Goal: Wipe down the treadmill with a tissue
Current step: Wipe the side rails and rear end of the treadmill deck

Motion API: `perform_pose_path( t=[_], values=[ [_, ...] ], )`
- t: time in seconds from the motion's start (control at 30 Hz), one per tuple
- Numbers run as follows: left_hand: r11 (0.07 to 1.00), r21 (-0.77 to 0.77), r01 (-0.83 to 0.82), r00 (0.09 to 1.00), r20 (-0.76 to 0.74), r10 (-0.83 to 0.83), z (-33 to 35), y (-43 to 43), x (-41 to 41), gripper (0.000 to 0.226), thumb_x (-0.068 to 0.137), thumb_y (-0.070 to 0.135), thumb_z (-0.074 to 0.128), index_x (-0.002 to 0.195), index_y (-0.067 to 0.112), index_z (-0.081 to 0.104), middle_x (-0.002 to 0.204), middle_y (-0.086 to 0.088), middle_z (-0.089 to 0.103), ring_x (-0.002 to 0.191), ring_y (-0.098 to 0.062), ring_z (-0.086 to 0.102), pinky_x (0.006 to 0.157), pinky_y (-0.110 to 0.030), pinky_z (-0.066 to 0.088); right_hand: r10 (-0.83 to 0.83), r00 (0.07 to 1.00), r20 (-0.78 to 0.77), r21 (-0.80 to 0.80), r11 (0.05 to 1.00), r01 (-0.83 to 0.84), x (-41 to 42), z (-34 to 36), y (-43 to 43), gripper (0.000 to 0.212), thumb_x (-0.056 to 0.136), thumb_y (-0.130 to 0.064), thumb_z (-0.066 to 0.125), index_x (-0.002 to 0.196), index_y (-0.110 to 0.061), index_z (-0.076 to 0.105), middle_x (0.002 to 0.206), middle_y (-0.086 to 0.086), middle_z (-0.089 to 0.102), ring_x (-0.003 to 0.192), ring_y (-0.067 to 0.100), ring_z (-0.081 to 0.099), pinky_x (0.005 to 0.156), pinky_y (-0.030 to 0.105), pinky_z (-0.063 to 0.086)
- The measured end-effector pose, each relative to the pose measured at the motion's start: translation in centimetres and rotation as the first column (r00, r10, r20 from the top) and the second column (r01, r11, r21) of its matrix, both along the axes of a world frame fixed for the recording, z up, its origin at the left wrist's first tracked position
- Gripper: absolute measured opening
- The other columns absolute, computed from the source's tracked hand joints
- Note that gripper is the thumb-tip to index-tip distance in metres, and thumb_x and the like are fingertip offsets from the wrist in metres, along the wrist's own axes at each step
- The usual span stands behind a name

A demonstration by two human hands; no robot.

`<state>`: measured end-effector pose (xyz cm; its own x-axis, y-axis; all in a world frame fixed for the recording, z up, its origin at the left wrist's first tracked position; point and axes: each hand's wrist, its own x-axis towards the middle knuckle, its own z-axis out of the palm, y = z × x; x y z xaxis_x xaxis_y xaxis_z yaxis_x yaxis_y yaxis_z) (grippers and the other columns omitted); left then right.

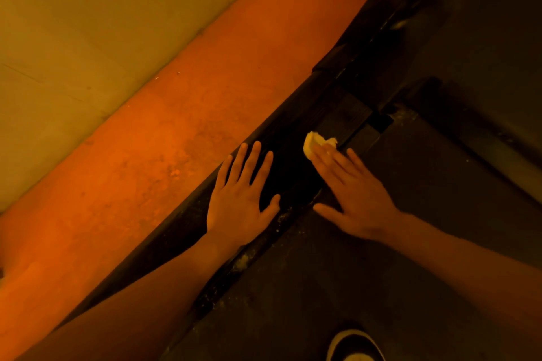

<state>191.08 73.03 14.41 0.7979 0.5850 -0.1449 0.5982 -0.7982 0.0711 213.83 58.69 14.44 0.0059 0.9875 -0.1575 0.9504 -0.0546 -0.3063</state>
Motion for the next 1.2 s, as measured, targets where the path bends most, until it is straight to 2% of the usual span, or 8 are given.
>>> perform_pose_path(
  t=[0.2, 0.33, 0.43, 0.67, 0.87, 1.0, 1.1, 1.2],
  values=[
    [1.0, -0.012, 0.008, 1.0, 0.002, -0.008, -0.1, 0.0, 0.0, 0.076, 0.105, 0.062, 0.026, 0.167, 0.023, 0.007, 0.174, -0.006, -0.004, 0.16, -0.027, -0.009, 0.129, -0.052, 0.003, -0.321, 0.946, 0.052, -0.056, 0.944, 0.324, 5.9, 0.8, 3.5, 0.095, 0.097, -0.076, 0.0, 0.166, -0.011, 0.001, 0.174, 0.009, -0.007, 0.16, 0.024, -0.009, 0.129, 0.054, 0.001],
    [1.0, -0.001, 0.007, 1.0, 0.016, -0.007, -0.1, 0.0, -0.1, 0.076, 0.105, 0.063, 0.029, 0.167, 0.022, 0.011, 0.174, -0.007, -0.001, 0.16, -0.027, -0.005, 0.129, -0.052, 0.006, -0.09, 0.995, -0.05, -0.097, 0.992, 0.085, -2.6, 1.7, 1.5, 0.095, 0.098, -0.077, 0.014, 0.165, -0.013, -0.008, 0.172, 0.007, -0.018, 0.159, 0.023, -0.017, 0.129, 0.05, -0.001],
    [1.0, 0.0, 0.005, 1.0, 0.016, -0.005, 0.0, 0.1, -0.1, 0.076, 0.104, 0.062, 0.03, 0.167, 0.021, 0.013, 0.174, -0.007, 0.0, 0.16, -0.027, -0.005, 0.129, -0.051, 0.006, 0.07, 0.997, 0.021, -0.089, 0.994, -0.068, -2.6, 1.1, 1.2, 0.091, 0.099, -0.075, 0.014, 0.166, -0.016, -0.007, 0.173, 0.005, -0.013, 0.159, 0.02, -0.015, 0.129, 0.052, 0.002],
    [1.0, -0.002, -0.002, 1.0, 0.022, 0.002, 0.0, 0.0, -0.1, 0.077, 0.104, 0.061, 0.033, 0.167, 0.022, 0.012, 0.174, -0.007, 0.0, 0.16, -0.028, -0.006, 0.129, -0.052, 0.007, -0.331, 0.942, 0.052, -0.046, 0.942, 0.334, 3.5, 0.7, 4.5, 0.091, 0.099, -0.075, 0.003, 0.166, -0.014, -0.001, 0.174, 0.006, -0.009, 0.16, 0.022, -0.011, 0.129, 0.053, -0.002],
    [1.0, -0.009, 0.0, 1.0, 0.029, 0.0, 0.0, 0.1, -0.1, 0.076, 0.104, 0.061, 0.035, 0.166, 0.021, 0.015, 0.174, -0.008, 0.001, 0.161, -0.027, -0.004, 0.129, -0.052, 0.008, 0.116, 0.991, 0.06, -0.042, 0.993, -0.114, -0.4, 0.5, 1.8, 0.085, 0.102, -0.069, 0.019, 0.166, -0.017, 0.0, 0.174, 0.002, -0.007, 0.161, 0.021, -0.007, 0.129, 0.056, 0.005],
    [1.0, -0.017, -0.001, 1.0, 0.028, 0.001, 0.1, 0.1, 0.0, 0.077, 0.104, 0.06, 0.034, 0.167, 0.021, 0.013, 0.174, -0.008, 0.001, 0.16, -0.028, -0.005, 0.129, -0.052, 0.006, -0.203, 0.974, 0.096, -0.018, 0.978, 0.206, 5.0, 0.2, 3.9, 0.084, 0.102, -0.069, 0.007, 0.167, -0.016, 0.003, 0.175, 0.004, -0.002, 0.161, 0.021, -0.005, 0.128, 0.059, 0.003],
    [1.0, -0.012, -0.006, 1.0, 0.03, 0.007, 0.1, 0.1, 0.0, 0.077, 0.103, 0.061, 0.034, 0.167, 0.022, 0.013, 0.174, -0.007, 0.0, 0.16, -0.027, -0.005, 0.129, -0.05, 0.002, -0.362, 0.929, 0.074, -0.025, 0.931, 0.365, 2.8, 0.5, 4.3, 0.085, 0.101, -0.069, 0.0, 0.166, -0.015, -0.001, 0.174, 0.006, -0.008, 0.16, 0.023, -0.011, 0.128, 0.056, -0.002],
    [1.0, -0.005, -0.008, 0.999, 0.036, 0.009, 0.2, 0.1, 0.0, 0.077, 0.103, 0.061, 0.037, 0.166, 0.021, 0.017, 0.174, -0.008, 0.003, 0.161, -0.027, -0.004, 0.129, -0.048, 0.001, -0.01, 1.0, 0.014, -0.028, 1.0, 0.01, -2.4, 0.7, 2.2, 0.081, 0.104, -0.064, 0.015, 0.166, -0.014, 0.0, 0.174, 0.004, -0.011, 0.16, 0.024, -0.01, 0.129, 0.056, 0.001]
  ],
)
